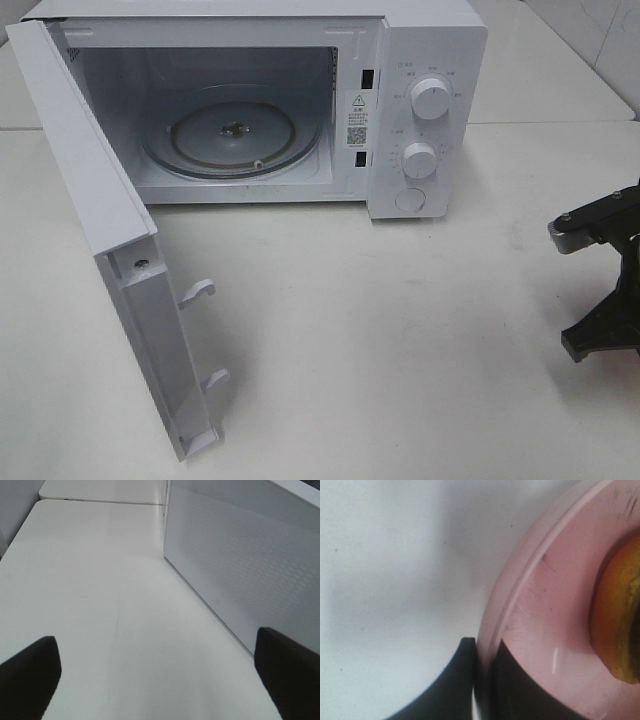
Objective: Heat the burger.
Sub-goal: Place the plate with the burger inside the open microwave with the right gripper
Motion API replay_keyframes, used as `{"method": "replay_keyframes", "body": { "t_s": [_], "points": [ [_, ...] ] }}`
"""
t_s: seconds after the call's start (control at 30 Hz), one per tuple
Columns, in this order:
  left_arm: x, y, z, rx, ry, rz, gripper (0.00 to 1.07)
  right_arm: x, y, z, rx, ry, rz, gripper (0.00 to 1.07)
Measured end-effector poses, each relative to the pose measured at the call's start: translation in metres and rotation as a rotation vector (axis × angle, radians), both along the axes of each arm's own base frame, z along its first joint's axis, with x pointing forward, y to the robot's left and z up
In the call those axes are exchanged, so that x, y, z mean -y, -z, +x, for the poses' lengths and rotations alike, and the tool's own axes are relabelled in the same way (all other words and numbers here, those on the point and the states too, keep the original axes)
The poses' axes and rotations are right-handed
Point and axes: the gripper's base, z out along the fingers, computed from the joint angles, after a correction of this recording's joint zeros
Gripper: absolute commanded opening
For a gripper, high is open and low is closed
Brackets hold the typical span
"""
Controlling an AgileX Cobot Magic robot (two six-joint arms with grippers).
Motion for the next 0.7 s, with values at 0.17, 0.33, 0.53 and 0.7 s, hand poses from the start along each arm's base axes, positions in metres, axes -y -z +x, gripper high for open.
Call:
{"method": "replay_keyframes", "body": {
  "t_s": [0.17, 0.33, 0.53, 0.7],
  "points": [
    [0.000, 0.000, 0.000, 0.000, 0.000, 0.000, 1.03, -0.011, -0.003, -0.007, -0.032, -0.044, -0.056, 0.00],
    [0.000, 0.000, 0.000, 0.000, 0.000, 0.000, 1.03, -0.017, -0.005, -0.009, -0.036, -0.089, -0.083, 0.00],
    [0.000, 0.000, 0.000, 0.000, 0.000, 0.000, 1.03, -0.024, -0.013, -0.014, -0.019, -0.124, -0.116, 0.00],
    [0.000, 0.000, 0.000, 0.000, 0.000, 0.000, 1.03, -0.031, -0.022, -0.020, -0.004, -0.164, -0.138, 0.00]
  ]
}}
